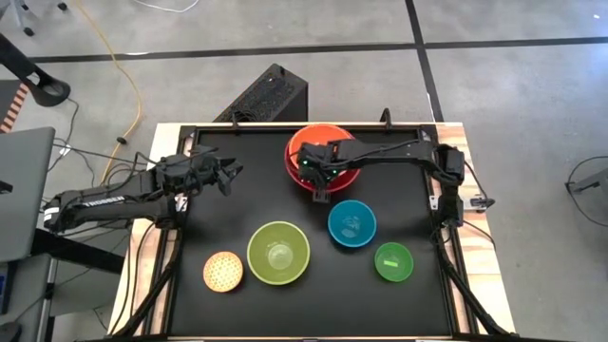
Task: Nest bowls inside each other
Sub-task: Stack the orange bowl on top of the red bowl, then stack the light green bowl on top of the orange bowl
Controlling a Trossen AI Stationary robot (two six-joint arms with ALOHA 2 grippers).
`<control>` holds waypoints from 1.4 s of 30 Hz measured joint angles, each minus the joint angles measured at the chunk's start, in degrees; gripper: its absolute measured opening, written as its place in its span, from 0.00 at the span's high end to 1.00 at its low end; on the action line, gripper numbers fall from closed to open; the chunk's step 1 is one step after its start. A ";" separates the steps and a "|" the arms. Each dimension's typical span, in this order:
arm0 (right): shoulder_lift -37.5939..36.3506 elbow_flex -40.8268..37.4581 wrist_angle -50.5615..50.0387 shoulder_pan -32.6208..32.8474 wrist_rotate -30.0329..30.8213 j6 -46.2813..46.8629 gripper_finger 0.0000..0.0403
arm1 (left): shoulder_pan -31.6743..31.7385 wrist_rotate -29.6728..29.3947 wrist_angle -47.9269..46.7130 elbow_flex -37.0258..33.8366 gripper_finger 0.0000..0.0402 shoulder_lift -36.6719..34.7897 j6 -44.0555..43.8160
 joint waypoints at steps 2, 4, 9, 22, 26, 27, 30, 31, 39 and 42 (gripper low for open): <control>1.09 -0.02 -0.20 -0.04 -0.35 0.92 0.96 | 0.00 0.28 -0.19 0.00 0.48 0.09 -0.30; 1.74 -0.09 -0.06 0.10 -0.17 0.93 0.96 | -0.01 0.33 -0.15 0.00 0.48 0.07 -0.33; 1.81 -0.07 0.40 0.59 -0.22 1.24 0.96 | -0.02 0.35 -0.15 0.00 0.48 0.07 -0.46; 1.38 0.00 -0.01 0.76 -0.22 4.60 0.62 | -0.02 0.70 -0.20 0.00 0.48 0.07 -0.07; 1.19 2.89 -3.68 0.76 -0.30 6.71 0.54 | -0.02 0.68 -0.19 0.00 0.48 0.07 -0.07; 1.19 3.83 -5.17 0.79 -0.33 6.75 0.53 | -0.02 0.68 -0.17 0.00 0.48 0.07 -0.05; 1.15 6.31 -7.59 1.11 -0.39 6.75 0.49 | -0.02 0.68 -0.17 0.00 0.48 0.07 -0.05; 1.15 7.37 -8.95 1.14 -0.47 6.75 0.48 | -0.02 0.68 -0.17 0.00 0.48 0.07 -0.05; 1.09 17.97 -18.21 4.03 -0.58 8.45 0.46 | -0.02 2.17 -0.20 0.00 0.48 0.07 -0.04; 1.04 21.57 -18.94 6.10 -0.65 12.75 0.46 | -0.02 3.27 -0.20 0.00 0.48 0.07 -0.02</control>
